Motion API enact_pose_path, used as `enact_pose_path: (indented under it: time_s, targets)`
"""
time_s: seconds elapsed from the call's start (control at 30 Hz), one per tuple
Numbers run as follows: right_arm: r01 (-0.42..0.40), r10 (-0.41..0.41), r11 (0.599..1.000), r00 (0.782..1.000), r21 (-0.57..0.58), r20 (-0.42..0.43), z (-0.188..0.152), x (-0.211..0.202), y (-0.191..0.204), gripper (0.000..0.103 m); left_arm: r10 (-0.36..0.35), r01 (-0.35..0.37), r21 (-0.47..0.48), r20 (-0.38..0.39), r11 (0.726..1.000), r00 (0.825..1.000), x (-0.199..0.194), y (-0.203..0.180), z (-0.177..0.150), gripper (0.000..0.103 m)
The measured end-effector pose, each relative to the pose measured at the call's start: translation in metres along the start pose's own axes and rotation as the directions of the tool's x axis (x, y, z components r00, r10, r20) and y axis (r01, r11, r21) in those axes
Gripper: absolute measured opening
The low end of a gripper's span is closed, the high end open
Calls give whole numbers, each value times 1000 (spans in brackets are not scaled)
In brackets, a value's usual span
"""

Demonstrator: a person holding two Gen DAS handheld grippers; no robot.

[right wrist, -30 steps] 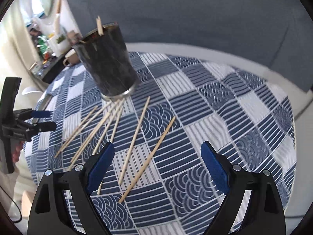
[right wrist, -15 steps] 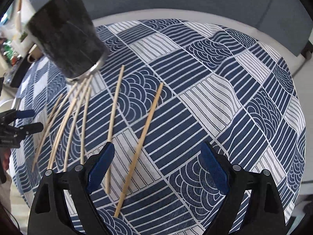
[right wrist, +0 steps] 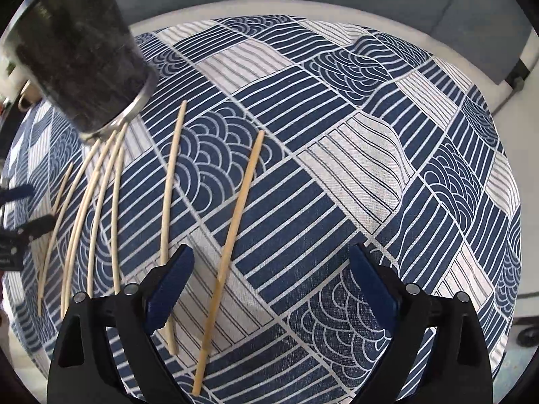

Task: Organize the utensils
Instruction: 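Close the left gripper on one stick while the right gripper closes on another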

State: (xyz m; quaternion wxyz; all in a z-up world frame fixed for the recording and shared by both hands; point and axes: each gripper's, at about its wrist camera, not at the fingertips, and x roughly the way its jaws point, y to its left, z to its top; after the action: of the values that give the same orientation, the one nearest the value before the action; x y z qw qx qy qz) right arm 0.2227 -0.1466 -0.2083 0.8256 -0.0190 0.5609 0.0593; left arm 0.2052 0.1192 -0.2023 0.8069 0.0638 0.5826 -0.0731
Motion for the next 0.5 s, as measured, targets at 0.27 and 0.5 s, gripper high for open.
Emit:
enact_pose_path:
  time_s: [0.27, 0.5]
  targets:
    - [-5, 5, 1000, 1000, -21, -5, 4, -8, -4, 19, 7, -7, -18, -5, 1000, 1000, -8, -6, -3, 76]
    - [22, -24, 999, 999, -27, -42, -3, -14, -32, 4, -33, 30, -61, -51, 998, 998, -21, 2, -15, 6]
